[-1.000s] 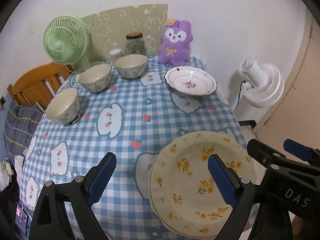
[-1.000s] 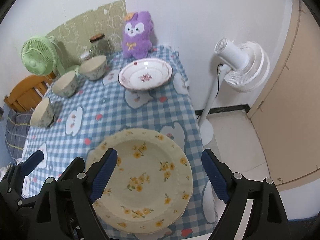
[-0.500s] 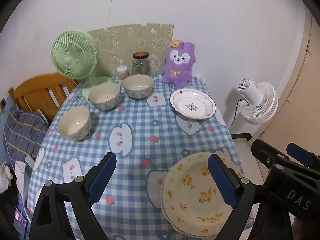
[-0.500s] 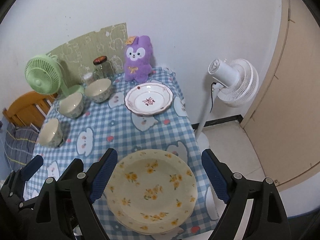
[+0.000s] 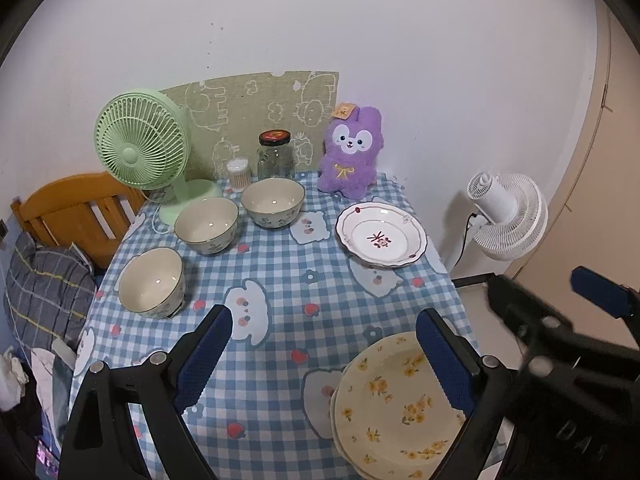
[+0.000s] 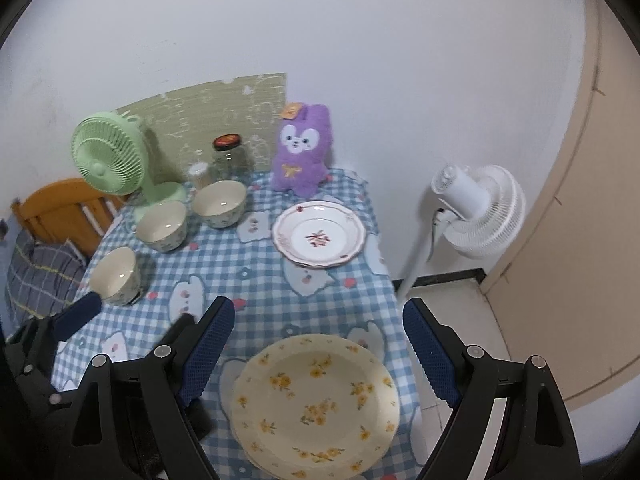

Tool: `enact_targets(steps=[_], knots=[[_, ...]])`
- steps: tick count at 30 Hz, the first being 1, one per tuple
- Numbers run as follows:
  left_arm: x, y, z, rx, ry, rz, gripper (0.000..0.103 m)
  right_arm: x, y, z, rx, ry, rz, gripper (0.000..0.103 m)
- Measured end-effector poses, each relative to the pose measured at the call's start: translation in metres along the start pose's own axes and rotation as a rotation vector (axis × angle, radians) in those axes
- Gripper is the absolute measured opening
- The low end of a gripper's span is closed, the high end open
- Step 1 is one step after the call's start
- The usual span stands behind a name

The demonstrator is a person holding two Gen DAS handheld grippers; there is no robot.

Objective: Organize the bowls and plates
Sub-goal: 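Move both grippers to the red-patterned white plate beside the purple plush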

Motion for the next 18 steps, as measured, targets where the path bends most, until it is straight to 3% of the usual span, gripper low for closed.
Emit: enact_targets(steps=[18], knots=[[-0.042,0.059,-0.012,0.036,0.070,-0.001,0.094,-0.057,0.064,-0.016,-0.009,0.097,-0.015,0.088]])
Point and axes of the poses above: each gripper's, at about its wrist camera, not at the fingertips, and x roughly against the way its jaws point, z to its left, y to its top, the point moved 1 cm from there along -x, roughly the way its jaws point, and after that the axes turned 10 degrees about -y, right-handed, at the moved point
